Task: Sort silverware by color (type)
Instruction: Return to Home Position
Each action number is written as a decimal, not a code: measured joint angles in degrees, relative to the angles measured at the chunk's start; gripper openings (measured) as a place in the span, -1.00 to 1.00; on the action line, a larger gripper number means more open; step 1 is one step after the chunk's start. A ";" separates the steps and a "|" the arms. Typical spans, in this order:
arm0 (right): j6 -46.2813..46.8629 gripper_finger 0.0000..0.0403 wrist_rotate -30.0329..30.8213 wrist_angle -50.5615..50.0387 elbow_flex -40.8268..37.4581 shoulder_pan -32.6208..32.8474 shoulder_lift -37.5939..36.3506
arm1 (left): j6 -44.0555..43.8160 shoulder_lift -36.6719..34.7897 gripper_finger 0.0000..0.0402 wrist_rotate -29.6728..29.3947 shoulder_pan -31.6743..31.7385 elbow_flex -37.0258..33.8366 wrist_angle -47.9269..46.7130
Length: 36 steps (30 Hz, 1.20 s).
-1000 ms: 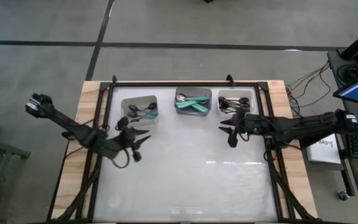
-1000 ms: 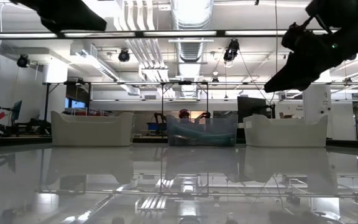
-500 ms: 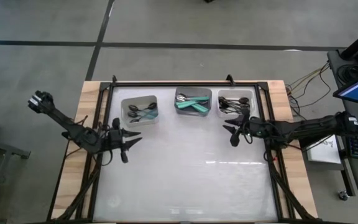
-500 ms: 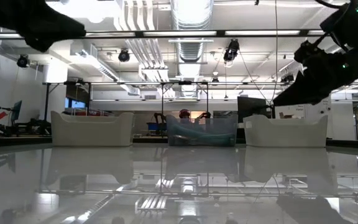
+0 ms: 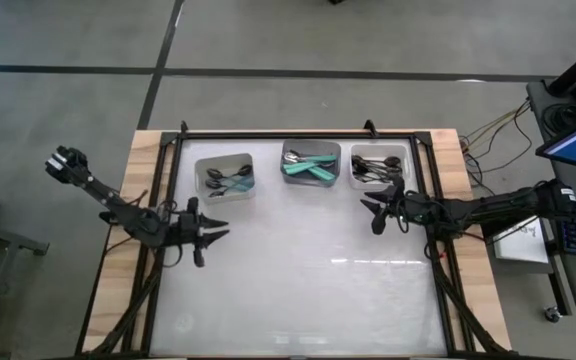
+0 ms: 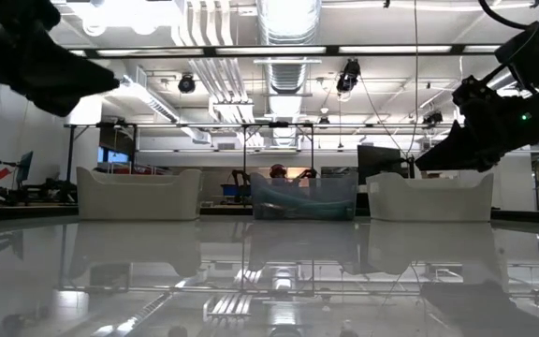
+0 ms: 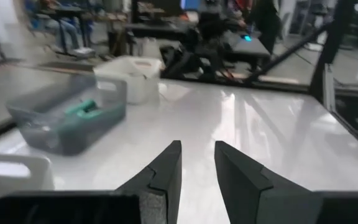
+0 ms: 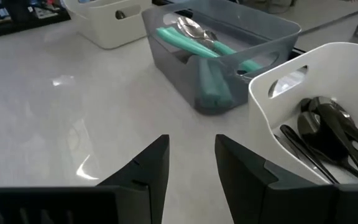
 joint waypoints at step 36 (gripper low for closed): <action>0.00 -0.40 -0.35 -0.04 -0.07 0.00 0.00 | -10.55 5.39 -0.60 3.49 0.03 -5.54 -1.48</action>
